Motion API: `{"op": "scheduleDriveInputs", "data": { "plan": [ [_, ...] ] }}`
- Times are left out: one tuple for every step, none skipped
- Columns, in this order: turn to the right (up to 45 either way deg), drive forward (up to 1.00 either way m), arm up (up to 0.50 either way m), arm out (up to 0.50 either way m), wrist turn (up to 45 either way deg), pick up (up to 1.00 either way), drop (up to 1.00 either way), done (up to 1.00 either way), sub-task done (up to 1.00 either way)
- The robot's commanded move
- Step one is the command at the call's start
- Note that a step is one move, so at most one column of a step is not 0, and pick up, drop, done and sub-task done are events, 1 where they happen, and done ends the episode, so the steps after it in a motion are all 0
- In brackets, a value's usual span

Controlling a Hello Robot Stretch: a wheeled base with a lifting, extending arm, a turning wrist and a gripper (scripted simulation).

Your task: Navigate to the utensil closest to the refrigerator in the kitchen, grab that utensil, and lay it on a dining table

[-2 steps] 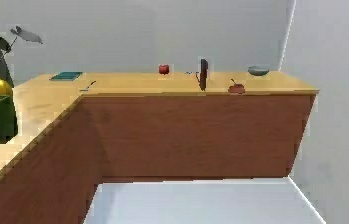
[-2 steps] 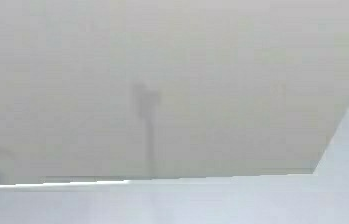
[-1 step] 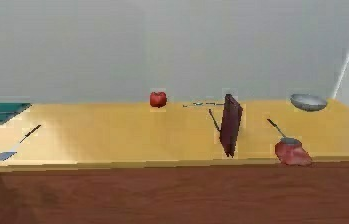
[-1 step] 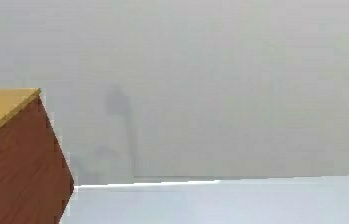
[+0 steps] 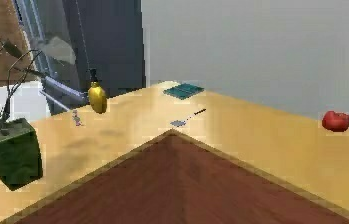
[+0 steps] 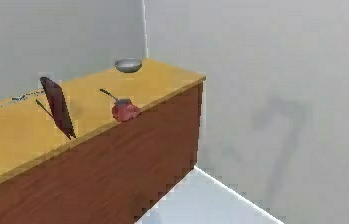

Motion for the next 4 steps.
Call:
{"op": "scheduleDriveInputs", "data": {
  "plan": [
    [-45.0,0.00,0.00,0.00,0.0,0.00,0.00,0.00,0.00],
    [-33.0,0.00,0.00,0.00,0.0,0.00,0.00,0.00,0.00],
    [-3.0,0.00,0.00,0.00,0.0,0.00,0.00,0.00,0.00],
    [45.0,0.00,0.00,0.00,0.0,0.00,0.00,0.00,0.00]
  ]
}}
